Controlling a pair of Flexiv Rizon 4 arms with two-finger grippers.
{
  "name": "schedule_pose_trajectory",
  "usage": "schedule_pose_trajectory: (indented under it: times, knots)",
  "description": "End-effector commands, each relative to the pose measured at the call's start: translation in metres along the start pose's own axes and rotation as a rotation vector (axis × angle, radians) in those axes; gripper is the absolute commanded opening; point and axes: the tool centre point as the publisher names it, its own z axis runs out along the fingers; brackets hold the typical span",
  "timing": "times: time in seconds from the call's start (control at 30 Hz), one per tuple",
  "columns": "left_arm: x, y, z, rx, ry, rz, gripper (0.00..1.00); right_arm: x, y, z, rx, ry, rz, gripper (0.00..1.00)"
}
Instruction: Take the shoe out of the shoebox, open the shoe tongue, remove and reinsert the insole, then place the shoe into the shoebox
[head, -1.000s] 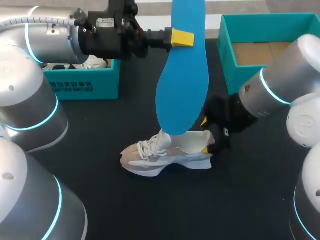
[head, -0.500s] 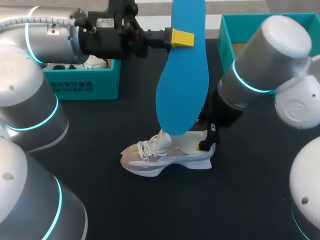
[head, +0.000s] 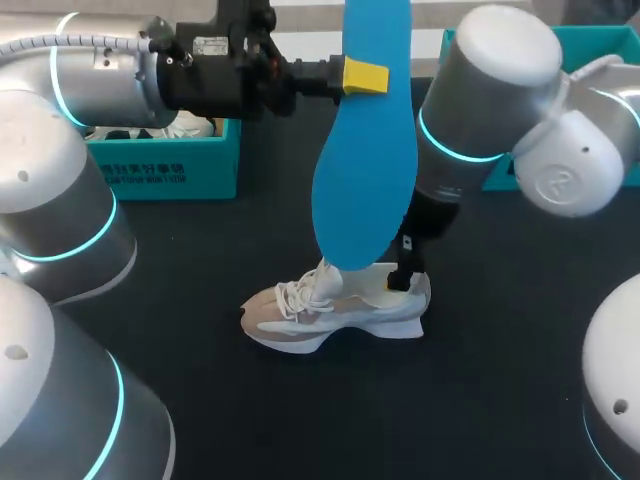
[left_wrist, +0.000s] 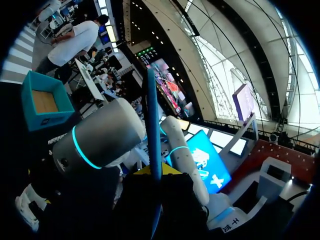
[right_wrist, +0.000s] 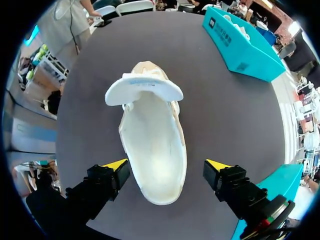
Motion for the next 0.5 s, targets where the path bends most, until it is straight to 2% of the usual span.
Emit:
schedule_pose_trajectory:
  times: [0.03, 0.37, 0.4, 0.43, 0.47, 0.5]
  knots:
    - [0.0, 0.001, 0.0, 0.0, -0.001, 0.0, 0.0, -0.014, 0.008, 0.027, -0.019, 0.025, -0.006, 1.0]
    - [0.0, 0.001, 0.0, 0.0, -0.001, 0.0, 0.0, -0.029, 0.013, 0.078, -0.065, 0.094, -0.015, 1.0]
    - [0.0, 0.001, 0.0, 0.0, -0.001, 0.0, 0.0, -0.03, 0.013, 0.082, -0.068, 0.104, -0.015, 0.93]
    - [0.0, 0.001, 0.0, 0.0, -0.001, 0.0, 0.0, -0.03, 0.013, 0.086, -0.077, 0.114, -0.017, 0.65]
    - [0.0, 0.001, 0.0, 0.0, -0.001, 0.0, 0.0, -0.031, 0.013, 0.09, -0.081, 0.122, -0.017, 0.47]
    - [0.0, 0.001, 0.0, 0.0, -0.001, 0.0, 0.0, -0.031, 0.014, 0.093, -0.082, 0.132, -0.017, 0.39]
